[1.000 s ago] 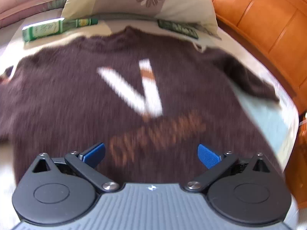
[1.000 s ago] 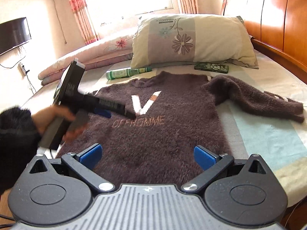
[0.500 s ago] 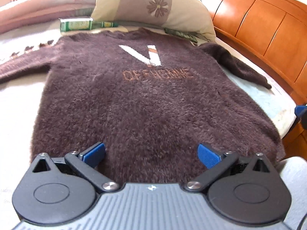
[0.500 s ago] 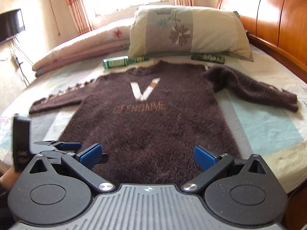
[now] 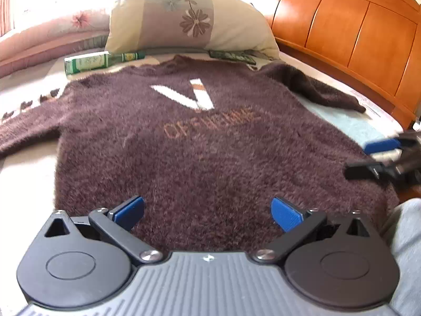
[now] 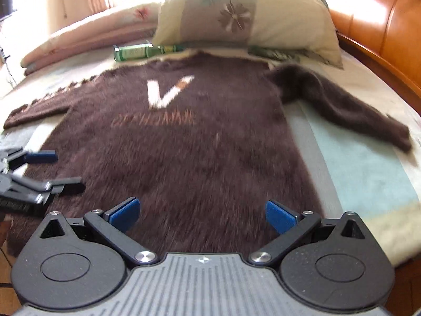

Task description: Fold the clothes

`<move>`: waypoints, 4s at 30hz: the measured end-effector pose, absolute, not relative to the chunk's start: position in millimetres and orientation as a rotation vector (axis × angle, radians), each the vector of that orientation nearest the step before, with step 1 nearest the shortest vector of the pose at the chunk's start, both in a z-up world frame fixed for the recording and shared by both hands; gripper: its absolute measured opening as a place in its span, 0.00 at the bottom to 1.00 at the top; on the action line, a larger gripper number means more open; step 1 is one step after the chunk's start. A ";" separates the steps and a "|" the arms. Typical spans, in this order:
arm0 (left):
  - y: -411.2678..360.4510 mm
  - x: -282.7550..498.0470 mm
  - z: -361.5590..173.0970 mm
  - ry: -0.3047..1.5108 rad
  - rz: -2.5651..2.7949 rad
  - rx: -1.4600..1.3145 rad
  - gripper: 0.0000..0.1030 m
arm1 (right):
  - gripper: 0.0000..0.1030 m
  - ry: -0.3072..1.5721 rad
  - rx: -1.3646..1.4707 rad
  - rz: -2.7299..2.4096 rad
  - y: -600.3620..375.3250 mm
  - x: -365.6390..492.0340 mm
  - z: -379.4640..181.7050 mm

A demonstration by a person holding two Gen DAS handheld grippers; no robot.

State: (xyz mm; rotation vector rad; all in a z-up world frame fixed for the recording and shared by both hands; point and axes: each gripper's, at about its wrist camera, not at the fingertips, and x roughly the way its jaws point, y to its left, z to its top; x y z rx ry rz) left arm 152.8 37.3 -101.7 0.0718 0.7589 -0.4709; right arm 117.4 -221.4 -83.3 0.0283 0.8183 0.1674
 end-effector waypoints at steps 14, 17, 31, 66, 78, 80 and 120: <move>31.1 161.6 -115.3 0.745 -0.506 0.085 0.99 | 1.00 0.832 -0.016 0.185 -237.0 125.9 -126.4; 27.3 163.1 -116.6 0.740 -0.516 0.093 0.99 | 1.00 0.890 -0.051 0.149 -240.5 114.5 -124.3; 26.3 160.4 -100.0 0.720 -0.525 0.105 0.99 | 1.00 0.716 -0.004 0.119 -240.9 177.0 -111.9; 25.4 142.7 -111.2 0.822 -0.508 0.114 0.99 | 1.00 0.855 0.072 0.042 -247.3 102.1 -129.6; 62.4 105.4 -98.4 0.833 -0.455 0.087 0.99 | 1.00 0.848 0.056 0.011 -243.4 102.7 -132.4; 56.1 106.5 -97.5 0.826 -0.476 0.073 0.99 | 1.00 0.846 0.056 0.015 -243.7 102.8 -132.8; -3.5 132.5 -83.4 0.733 -0.438 0.087 0.99 | 1.00 0.844 0.119 0.128 -268.0 102.6 -98.0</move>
